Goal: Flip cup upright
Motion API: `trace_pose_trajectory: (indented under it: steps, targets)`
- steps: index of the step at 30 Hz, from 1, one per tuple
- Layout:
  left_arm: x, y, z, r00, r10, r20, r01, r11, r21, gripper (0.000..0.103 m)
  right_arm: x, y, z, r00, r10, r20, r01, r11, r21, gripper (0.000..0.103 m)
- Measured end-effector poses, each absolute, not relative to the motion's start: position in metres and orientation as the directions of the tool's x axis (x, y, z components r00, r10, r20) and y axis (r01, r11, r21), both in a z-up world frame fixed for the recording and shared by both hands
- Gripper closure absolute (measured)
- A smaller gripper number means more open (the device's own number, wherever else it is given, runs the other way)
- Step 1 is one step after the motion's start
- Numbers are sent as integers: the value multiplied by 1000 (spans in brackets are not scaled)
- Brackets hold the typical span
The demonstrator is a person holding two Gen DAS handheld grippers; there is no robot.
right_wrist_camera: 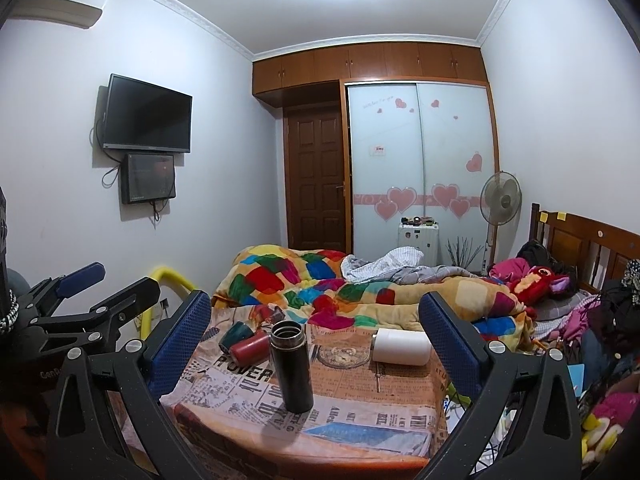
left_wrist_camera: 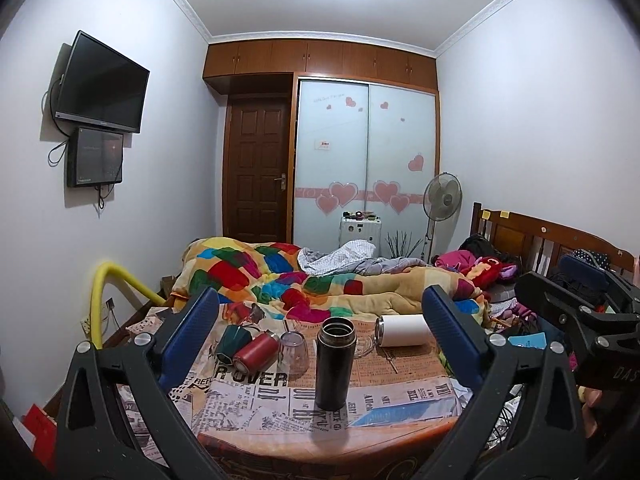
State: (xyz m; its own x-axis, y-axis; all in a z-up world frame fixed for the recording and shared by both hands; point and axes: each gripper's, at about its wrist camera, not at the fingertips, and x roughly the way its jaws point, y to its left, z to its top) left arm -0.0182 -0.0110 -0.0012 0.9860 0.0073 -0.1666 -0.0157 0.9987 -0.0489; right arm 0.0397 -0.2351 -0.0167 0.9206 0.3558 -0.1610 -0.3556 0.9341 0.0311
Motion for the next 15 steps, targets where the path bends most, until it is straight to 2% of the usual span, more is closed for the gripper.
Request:
trace_pose_trajectory:
  steps: [15]
  targets:
    - [-16, -10, -1, 986, 10, -165, -18, 999, -51, 0, 41, -234, -17, 920, 356, -164, -356, 934, 30, 0]
